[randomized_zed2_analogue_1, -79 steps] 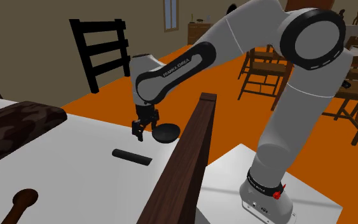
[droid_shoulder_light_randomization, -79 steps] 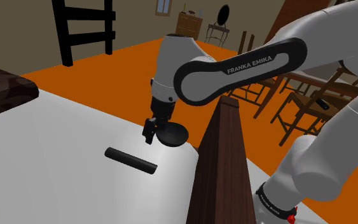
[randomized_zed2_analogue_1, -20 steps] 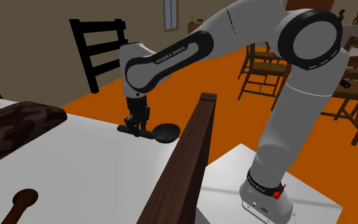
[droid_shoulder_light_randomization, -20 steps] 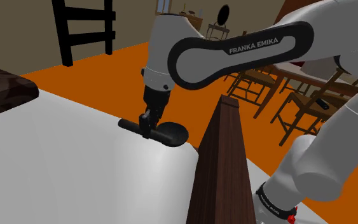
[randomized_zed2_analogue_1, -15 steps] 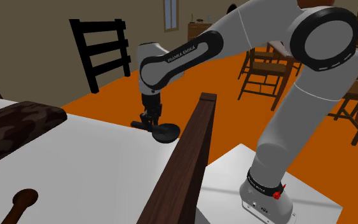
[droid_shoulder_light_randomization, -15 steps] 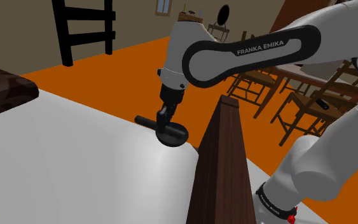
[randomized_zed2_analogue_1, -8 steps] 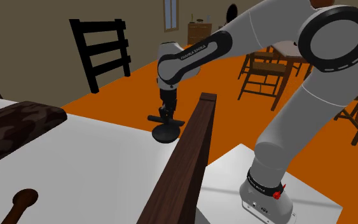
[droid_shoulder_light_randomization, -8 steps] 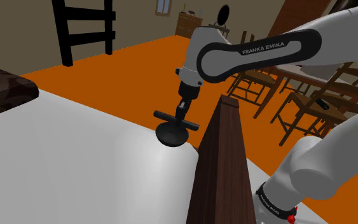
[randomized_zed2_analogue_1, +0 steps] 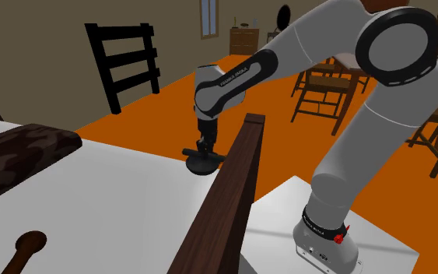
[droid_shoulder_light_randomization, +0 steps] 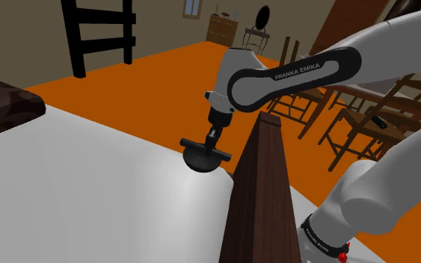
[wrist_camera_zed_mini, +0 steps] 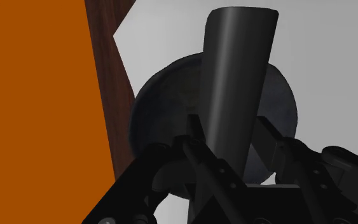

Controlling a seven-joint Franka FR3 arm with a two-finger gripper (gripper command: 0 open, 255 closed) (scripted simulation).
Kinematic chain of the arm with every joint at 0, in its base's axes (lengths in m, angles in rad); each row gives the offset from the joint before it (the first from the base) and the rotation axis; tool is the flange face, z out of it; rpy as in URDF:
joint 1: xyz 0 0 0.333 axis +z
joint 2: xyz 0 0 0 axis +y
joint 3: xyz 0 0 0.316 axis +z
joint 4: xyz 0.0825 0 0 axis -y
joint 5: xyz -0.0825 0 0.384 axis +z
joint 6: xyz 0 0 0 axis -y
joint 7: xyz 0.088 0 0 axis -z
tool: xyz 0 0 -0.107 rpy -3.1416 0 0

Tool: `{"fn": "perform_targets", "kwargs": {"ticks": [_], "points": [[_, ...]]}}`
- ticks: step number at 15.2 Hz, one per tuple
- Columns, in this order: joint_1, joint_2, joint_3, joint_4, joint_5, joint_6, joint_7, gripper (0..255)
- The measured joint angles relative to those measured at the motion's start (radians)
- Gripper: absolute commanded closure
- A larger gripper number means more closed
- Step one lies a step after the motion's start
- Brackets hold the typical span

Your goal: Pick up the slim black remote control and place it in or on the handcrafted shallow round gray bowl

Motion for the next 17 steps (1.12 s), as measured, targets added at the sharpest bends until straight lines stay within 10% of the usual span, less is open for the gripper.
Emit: {"fn": "perform_targets", "kwargs": {"ticks": [9,10,17], "points": [[0.001,0.026,0.003,-0.022,0.0,0.051,-0.001,255],[0.001,0.026,0.003,-0.022,0.0,0.051,-0.001,0],[0.0,0.016,0.001,-0.019,0.0,0.036,-0.003,0]]}}
